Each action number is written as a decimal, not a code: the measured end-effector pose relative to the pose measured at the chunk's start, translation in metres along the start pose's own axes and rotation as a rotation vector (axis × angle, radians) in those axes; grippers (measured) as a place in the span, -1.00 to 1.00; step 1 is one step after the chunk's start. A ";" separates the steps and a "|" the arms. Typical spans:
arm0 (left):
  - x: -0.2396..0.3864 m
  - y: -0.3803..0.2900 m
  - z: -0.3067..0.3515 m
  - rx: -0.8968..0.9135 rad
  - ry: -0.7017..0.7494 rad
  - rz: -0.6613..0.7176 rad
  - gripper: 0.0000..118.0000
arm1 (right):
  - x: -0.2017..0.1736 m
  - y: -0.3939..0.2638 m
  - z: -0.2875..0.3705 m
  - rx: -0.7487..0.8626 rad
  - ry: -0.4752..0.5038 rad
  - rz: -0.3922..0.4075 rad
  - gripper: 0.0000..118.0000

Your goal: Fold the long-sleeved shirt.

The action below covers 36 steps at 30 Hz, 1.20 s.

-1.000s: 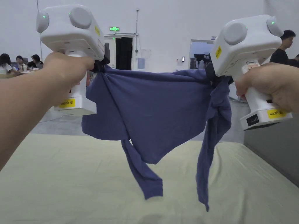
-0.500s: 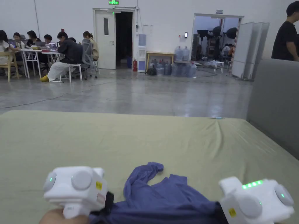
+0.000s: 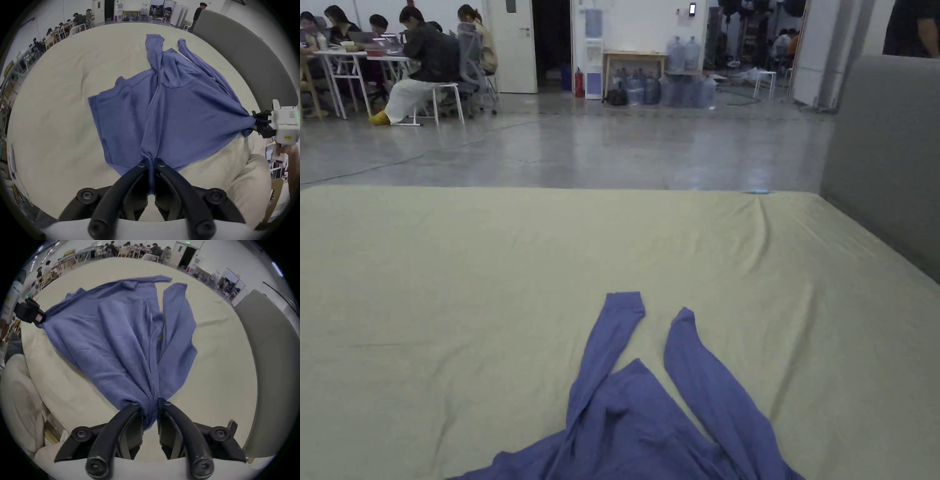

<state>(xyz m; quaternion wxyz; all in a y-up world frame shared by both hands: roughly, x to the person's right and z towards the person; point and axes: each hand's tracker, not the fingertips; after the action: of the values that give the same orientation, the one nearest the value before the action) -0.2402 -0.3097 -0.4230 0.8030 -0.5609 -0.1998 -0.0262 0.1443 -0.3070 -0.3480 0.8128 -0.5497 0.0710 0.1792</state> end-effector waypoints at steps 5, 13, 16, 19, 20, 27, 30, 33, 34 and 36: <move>-0.006 -0.003 -0.016 -0.003 -0.009 0.047 -1.00 | -0.008 -0.009 -0.024 -0.032 -0.031 0.040 -0.81; -0.012 0.004 0.021 0.077 -0.072 0.166 0.52 | 0.017 0.002 0.012 0.013 -0.028 -0.096 0.31; -0.008 -0.005 0.061 0.202 -0.116 0.162 0.95 | 0.034 0.001 0.066 0.142 0.066 -0.279 0.49; 0.002 -0.022 0.077 0.169 -0.091 0.137 0.95 | 0.033 -0.010 0.099 0.207 0.151 -0.404 0.49; 0.006 -0.027 0.077 0.132 -0.077 0.103 0.93 | 0.028 -0.013 0.105 0.210 0.168 -0.435 0.49; 0.026 -0.028 0.058 0.023 -0.071 0.021 -1.00 | -0.029 -0.035 0.101 0.223 0.104 -0.358 -1.00; 0.020 0.021 0.054 0.041 -0.149 0.085 -0.99 | -0.033 -0.033 0.100 0.242 0.174 -0.365 -1.00; 0.019 0.098 0.027 0.089 -0.129 0.041 0.99 | -0.033 -0.026 0.093 0.229 0.233 -0.388 -1.00; 0.018 0.128 0.007 0.075 -0.093 0.044 0.97 | -0.033 -0.023 0.089 0.221 0.238 -0.386 -1.00; 0.008 0.176 -0.023 0.099 -0.039 0.105 0.97 | -0.034 -0.022 0.086 0.209 0.232 -0.385 -1.00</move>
<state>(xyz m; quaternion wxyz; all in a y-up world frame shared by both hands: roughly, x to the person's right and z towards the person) -0.1796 -0.2643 -0.5840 0.8258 -0.5308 -0.1868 0.0369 0.1137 -0.2427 -0.2853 0.8709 -0.4828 0.0760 -0.0519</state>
